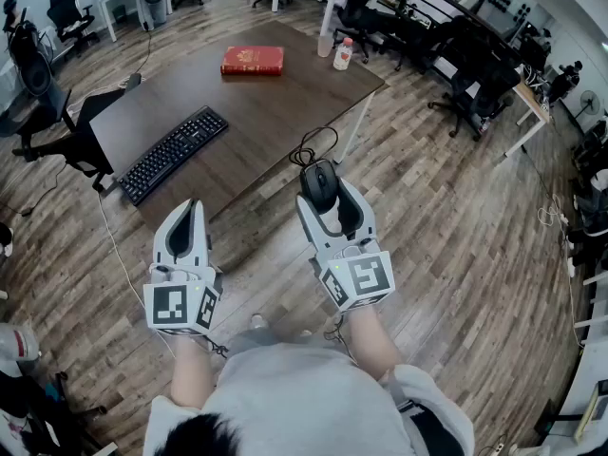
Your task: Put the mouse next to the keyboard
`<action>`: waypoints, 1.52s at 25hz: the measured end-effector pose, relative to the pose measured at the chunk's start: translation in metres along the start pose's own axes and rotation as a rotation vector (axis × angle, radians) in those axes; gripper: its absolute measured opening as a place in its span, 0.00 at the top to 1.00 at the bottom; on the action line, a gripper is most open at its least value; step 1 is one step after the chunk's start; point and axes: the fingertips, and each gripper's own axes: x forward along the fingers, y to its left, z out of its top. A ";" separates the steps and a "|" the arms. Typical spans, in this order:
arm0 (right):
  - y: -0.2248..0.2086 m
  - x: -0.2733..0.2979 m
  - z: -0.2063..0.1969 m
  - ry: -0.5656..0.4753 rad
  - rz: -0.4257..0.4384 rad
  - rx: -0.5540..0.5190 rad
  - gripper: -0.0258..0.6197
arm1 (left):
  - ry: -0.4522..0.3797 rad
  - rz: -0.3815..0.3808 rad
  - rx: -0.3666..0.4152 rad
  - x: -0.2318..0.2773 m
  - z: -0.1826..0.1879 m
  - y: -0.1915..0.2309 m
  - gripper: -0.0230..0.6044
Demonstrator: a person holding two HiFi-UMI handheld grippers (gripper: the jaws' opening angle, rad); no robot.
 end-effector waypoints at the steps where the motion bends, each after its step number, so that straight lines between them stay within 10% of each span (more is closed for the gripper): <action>1: 0.000 0.002 -0.001 0.000 0.000 0.001 0.57 | 0.001 0.000 0.000 0.001 0.000 0.002 0.95; 38: 0.023 0.091 -0.023 -0.027 -0.058 0.034 0.58 | 0.004 -0.039 -0.026 0.048 -0.025 0.092 0.95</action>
